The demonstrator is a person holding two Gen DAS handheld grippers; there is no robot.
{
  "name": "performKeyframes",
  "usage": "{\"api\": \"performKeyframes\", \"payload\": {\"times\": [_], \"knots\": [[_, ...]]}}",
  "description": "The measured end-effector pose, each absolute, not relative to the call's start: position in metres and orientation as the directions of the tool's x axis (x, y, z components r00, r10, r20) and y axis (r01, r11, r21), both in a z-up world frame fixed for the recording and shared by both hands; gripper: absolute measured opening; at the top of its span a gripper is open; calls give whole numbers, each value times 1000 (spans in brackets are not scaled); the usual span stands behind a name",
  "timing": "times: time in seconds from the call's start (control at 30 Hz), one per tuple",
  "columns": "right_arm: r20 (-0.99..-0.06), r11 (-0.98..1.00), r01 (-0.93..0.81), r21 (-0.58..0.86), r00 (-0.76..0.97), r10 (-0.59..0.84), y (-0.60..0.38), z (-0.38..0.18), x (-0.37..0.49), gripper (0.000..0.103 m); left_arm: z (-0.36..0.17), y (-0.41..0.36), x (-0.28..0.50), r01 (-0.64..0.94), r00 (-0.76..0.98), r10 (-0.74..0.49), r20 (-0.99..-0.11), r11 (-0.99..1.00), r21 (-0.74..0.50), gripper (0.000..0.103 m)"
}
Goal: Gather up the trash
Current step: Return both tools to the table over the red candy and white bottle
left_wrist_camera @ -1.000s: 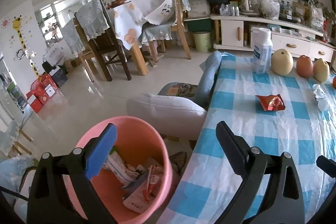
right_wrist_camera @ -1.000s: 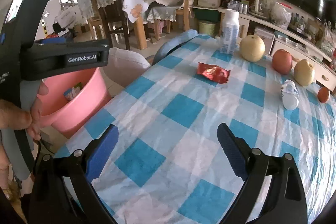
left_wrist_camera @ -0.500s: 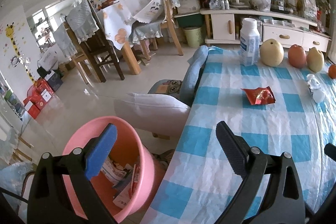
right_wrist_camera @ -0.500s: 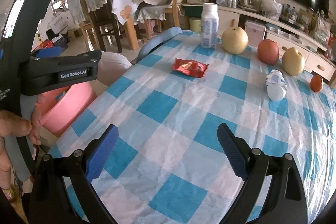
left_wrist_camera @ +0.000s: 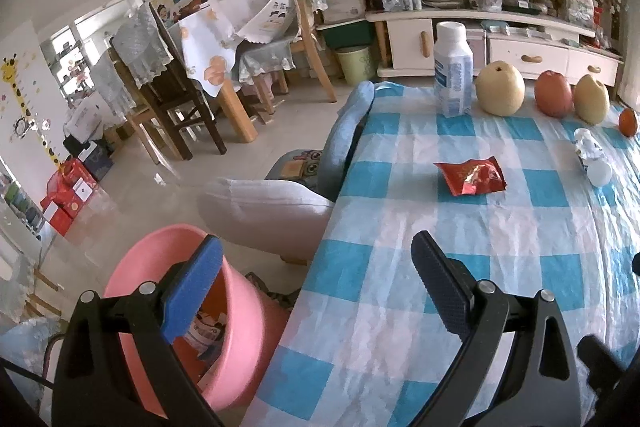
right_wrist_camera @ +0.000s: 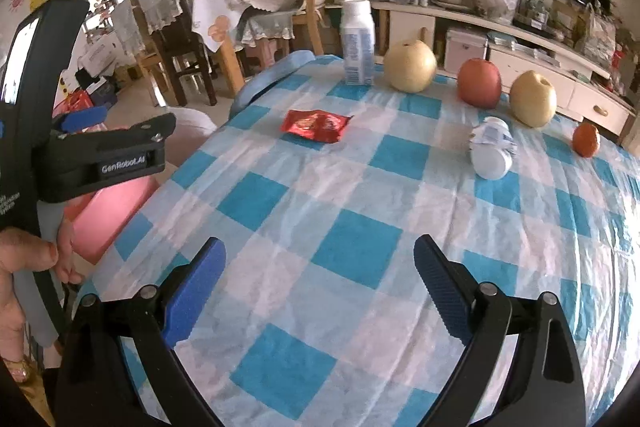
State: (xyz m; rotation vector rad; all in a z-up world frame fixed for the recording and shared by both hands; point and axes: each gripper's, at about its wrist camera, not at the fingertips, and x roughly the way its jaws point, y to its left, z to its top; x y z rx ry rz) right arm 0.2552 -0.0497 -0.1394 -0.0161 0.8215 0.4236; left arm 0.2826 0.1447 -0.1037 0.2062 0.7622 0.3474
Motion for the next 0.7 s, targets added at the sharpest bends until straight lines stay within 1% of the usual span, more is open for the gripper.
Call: {"api": "performKeyframes", "payload": {"times": [0.3,0.53,0.7], "knots": [[-722,933,-316,170,604,336,-80,-142,267,94,-110,133,289,-207,673,379,-635,921,330,96],[-733,949,-256,185,607,307,-110,-144,284,94,-113,127,296,-181,684,340,-645,936,301,96],[-738,958,-195,212,611,288,-136,-148,300,94,-118,120,304,-145,698,285,-658,955,259,96]]}}
